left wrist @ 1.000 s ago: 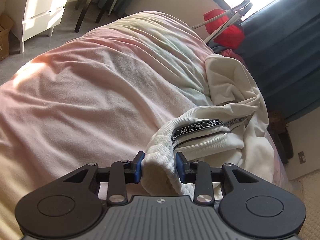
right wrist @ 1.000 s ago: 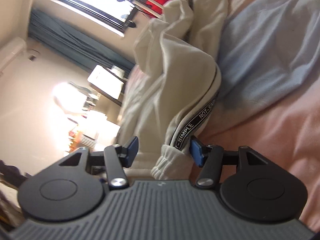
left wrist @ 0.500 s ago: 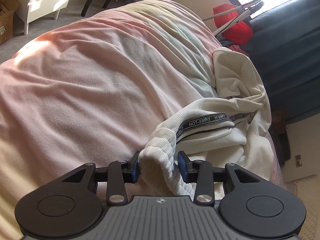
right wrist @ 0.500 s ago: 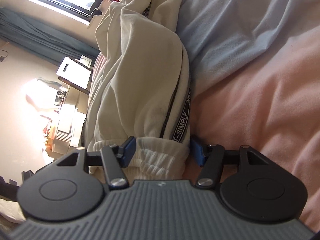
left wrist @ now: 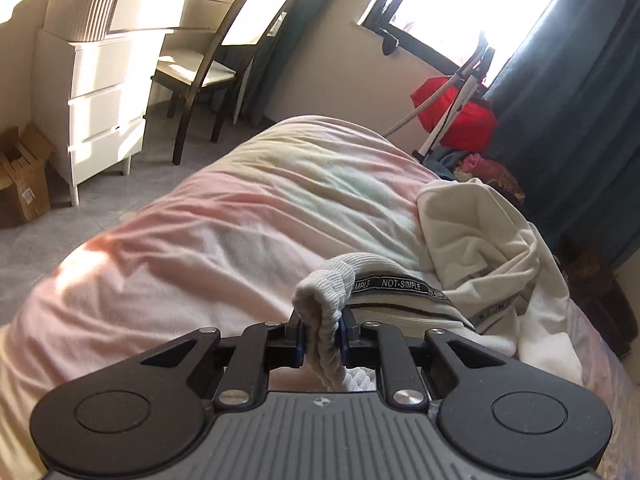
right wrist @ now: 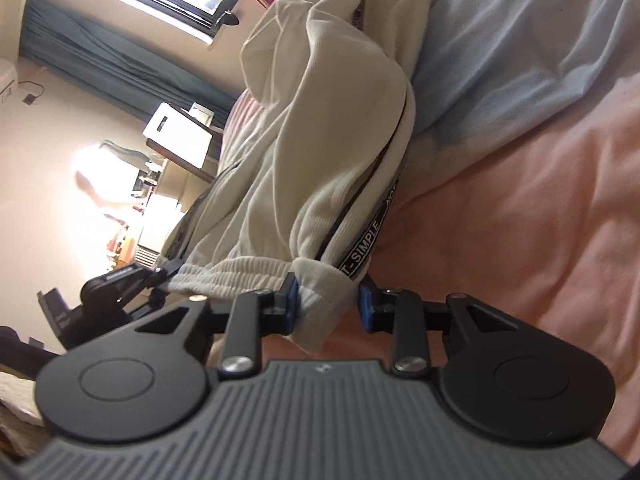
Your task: Fold clothes
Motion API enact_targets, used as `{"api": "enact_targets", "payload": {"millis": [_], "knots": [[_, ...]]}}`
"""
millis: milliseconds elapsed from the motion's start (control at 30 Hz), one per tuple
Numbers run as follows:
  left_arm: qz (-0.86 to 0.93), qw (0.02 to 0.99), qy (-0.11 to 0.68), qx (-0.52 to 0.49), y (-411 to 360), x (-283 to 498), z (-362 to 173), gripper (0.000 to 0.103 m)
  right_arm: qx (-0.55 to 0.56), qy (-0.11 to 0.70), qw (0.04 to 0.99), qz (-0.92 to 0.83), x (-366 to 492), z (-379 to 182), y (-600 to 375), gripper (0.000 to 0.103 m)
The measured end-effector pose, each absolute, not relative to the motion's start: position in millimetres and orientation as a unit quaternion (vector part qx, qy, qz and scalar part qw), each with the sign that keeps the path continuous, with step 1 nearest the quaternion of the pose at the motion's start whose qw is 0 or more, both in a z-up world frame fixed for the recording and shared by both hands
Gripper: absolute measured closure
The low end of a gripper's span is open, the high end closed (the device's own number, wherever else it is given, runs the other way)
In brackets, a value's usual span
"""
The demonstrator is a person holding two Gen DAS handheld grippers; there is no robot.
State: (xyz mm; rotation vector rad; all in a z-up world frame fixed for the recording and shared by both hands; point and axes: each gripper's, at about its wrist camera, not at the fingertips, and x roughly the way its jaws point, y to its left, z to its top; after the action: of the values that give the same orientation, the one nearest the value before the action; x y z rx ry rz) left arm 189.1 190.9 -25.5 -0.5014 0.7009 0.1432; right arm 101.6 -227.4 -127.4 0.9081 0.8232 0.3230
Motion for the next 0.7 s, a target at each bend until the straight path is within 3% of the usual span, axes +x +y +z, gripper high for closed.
{"api": "enact_targets", "payload": {"millis": [233, 367, 700], "knots": [[0.114, 0.925, 0.322, -0.167, 251, 282, 50, 0.087, 0.487, 0.365, 0.765, 0.210, 133, -123, -115, 0.073], [0.172, 0.933, 0.311, -0.058, 278, 357, 70, 0.087, 0.474, 0.373, 0.746, 0.281, 184, -118, -24, 0.073], [0.185, 0.901, 0.392, -0.031, 314, 487, -50, 0.085, 0.421, 0.432, 0.730, 0.321, 257, -167, 75, 0.072]]}}
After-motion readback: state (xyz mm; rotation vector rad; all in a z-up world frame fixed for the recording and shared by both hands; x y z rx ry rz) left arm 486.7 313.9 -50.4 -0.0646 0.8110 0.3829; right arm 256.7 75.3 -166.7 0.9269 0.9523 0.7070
